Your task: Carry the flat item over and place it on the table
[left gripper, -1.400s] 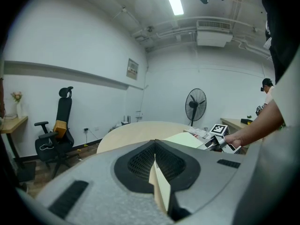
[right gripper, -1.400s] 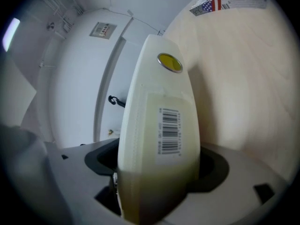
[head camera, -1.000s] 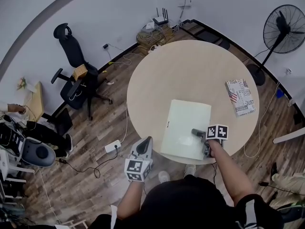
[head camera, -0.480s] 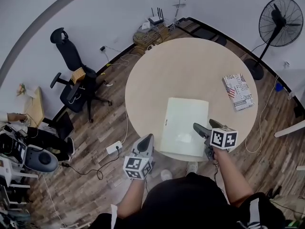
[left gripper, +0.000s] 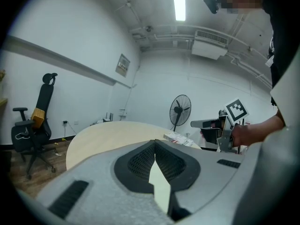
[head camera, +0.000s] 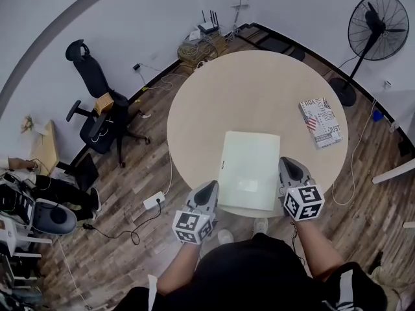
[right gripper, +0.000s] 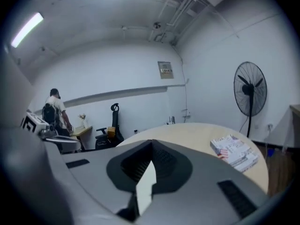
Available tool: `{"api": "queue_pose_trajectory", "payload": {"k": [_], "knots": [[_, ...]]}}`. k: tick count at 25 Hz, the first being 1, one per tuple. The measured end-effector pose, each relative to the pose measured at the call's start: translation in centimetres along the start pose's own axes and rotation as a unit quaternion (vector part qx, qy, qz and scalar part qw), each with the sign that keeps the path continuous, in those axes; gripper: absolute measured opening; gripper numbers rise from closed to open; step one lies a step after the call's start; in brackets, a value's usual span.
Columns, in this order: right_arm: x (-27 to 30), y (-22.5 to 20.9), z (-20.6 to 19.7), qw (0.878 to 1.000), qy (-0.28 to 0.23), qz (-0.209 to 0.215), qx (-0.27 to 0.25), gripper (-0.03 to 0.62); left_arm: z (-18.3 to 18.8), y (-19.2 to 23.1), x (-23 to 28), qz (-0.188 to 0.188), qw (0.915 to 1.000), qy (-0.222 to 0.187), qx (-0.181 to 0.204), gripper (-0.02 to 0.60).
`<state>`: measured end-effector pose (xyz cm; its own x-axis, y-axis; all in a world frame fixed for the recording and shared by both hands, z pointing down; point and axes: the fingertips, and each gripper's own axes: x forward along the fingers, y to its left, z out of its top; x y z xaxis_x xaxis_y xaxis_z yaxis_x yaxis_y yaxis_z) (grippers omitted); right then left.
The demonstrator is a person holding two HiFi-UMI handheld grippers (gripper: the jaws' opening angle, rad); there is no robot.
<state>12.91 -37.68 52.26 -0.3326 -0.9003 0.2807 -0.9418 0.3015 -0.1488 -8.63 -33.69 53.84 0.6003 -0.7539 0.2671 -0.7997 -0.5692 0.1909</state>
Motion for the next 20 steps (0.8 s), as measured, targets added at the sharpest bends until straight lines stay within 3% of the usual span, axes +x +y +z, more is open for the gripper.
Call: {"api": "queue_pose_trajectory", "payload": {"k": [3,11,20], "knots": [[-0.7,0.7,1.6,0.998,-0.025,-0.006,-0.063,-0.002,0.1,0.1,0.1,0.003,1.0,-0.001,0.007,0.006],[-1.0,2.1,2.4,0.988,-0.041,-0.019,-0.151,-0.003,-0.5,1.3,0.1,0.021,0.9997,0.006,0.009,0.006],[-1.2,2.4,0.8,0.98,-0.036,-0.025,-0.195,-0.003,-0.9,2.0,0.0,0.027,0.9996,0.012,0.004,0.006]]}}
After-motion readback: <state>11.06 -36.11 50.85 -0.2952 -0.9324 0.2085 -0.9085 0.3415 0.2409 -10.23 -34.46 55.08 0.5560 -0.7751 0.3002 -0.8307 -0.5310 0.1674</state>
